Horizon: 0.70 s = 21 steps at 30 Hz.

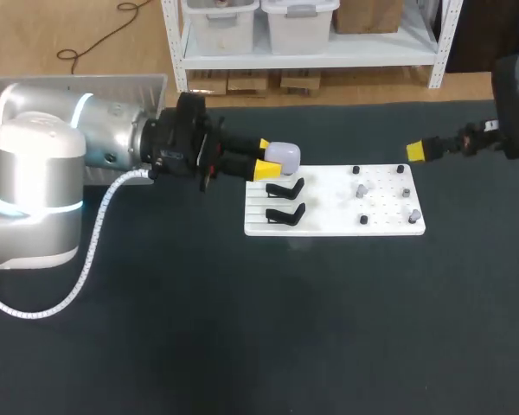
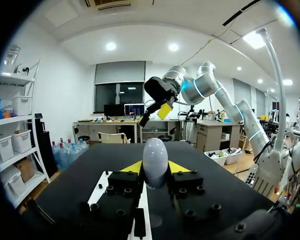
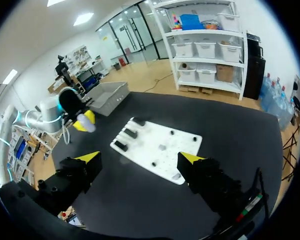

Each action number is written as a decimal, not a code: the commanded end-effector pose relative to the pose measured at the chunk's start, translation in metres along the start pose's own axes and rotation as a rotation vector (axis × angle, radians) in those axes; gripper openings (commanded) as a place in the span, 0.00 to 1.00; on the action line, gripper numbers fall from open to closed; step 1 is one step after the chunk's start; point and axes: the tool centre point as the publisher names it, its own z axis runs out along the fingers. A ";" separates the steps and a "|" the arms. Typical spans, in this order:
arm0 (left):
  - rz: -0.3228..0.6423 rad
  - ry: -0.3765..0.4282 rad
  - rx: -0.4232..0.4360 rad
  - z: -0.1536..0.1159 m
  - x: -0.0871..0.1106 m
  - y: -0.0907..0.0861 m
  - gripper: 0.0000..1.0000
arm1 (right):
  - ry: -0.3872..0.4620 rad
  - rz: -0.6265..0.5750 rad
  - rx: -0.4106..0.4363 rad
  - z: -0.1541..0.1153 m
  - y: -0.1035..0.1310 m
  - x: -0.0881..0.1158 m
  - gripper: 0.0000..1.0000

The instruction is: Pick up each earbud case from the left stands, insert the matching earbuds, close the lid, and place the case in the box.

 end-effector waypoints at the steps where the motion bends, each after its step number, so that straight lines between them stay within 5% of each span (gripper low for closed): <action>1: 0.000 -0.018 -0.001 0.003 0.007 0.002 0.00 | 0.012 -0.003 -0.008 -0.010 0.017 0.008 1.00; 21: 0.032 -0.053 -0.043 0.003 0.015 -0.003 0.00 | 0.086 -0.035 -0.040 0.009 0.069 0.019 1.00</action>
